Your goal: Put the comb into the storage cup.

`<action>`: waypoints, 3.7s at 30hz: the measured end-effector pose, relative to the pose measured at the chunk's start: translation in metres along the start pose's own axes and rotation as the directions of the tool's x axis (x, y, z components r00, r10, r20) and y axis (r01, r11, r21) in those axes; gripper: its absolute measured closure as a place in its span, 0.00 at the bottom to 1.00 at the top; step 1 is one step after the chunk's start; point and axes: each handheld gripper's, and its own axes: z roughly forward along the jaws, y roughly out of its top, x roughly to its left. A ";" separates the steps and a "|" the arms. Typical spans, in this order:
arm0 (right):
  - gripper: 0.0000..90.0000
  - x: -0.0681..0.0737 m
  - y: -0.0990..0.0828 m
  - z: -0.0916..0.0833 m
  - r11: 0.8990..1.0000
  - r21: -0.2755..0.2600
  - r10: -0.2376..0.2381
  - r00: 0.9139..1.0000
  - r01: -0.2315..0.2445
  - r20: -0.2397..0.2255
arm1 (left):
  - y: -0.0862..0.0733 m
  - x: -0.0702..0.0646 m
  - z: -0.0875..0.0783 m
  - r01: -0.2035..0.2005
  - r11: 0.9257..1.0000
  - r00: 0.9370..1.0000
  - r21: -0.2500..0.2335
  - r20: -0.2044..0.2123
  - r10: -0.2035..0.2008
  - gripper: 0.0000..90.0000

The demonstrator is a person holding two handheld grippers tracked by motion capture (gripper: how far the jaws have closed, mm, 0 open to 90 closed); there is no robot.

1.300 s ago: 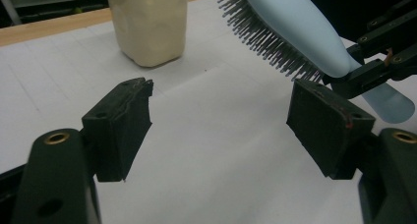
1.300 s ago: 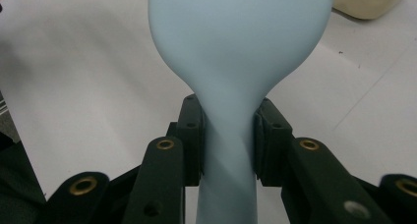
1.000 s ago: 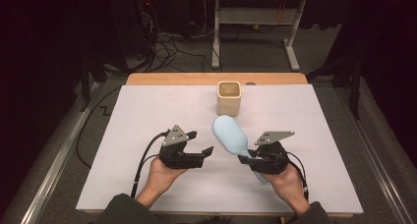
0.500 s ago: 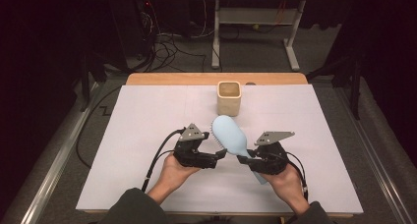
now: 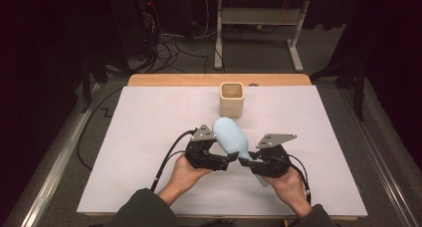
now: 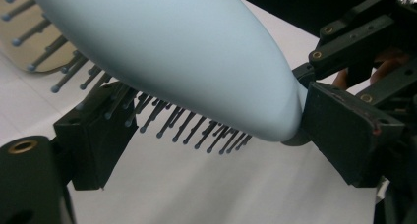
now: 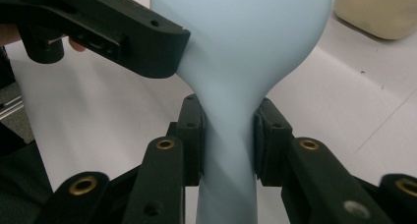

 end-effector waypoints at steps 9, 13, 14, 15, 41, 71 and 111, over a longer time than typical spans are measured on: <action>0.78 0.003 0.003 0.004 1.000 -0.005 -0.006 1.000 0.006 -0.016 | 0.003 0.001 0.005 0.032 0.999 0.999 0.027 0.005 -0.032 0.16; 0.78 0.006 0.006 0.012 1.000 0.008 -0.012 1.000 0.013 -0.023 | 0.004 0.005 0.002 0.053 0.997 0.999 0.052 0.000 -0.054 0.17; 0.79 0.006 0.007 0.014 1.000 0.008 -0.011 1.000 0.011 -0.025 | 0.005 0.005 0.001 0.058 0.997 0.998 0.050 -0.005 -0.057 0.18; 0.78 0.007 0.008 0.015 1.000 0.006 -0.009 1.000 0.009 -0.028 | 0.005 0.005 -0.001 0.053 0.998 0.999 0.046 -0.008 -0.052 0.19; 0.78 0.017 0.017 0.022 0.999 -0.001 -0.051 0.998 0.051 -0.038 | 0.008 -0.004 -0.025 0.035 0.999 0.998 -0.001 0.043 -0.034 0.52; 0.43 0.019 0.018 0.015 0.995 -0.087 -0.051 0.995 0.044 -0.082 | 0.012 -0.005 -0.053 -0.007 0.999 0.999 -0.053 0.049 0.009 0.60; 0.33 -0.041 -0.052 -0.054 0.968 -0.244 0.085 0.993 -0.062 0.085 | 0.021 0.006 -0.074 -0.005 0.995 1.000 -0.095 -0.024 0.003 0.59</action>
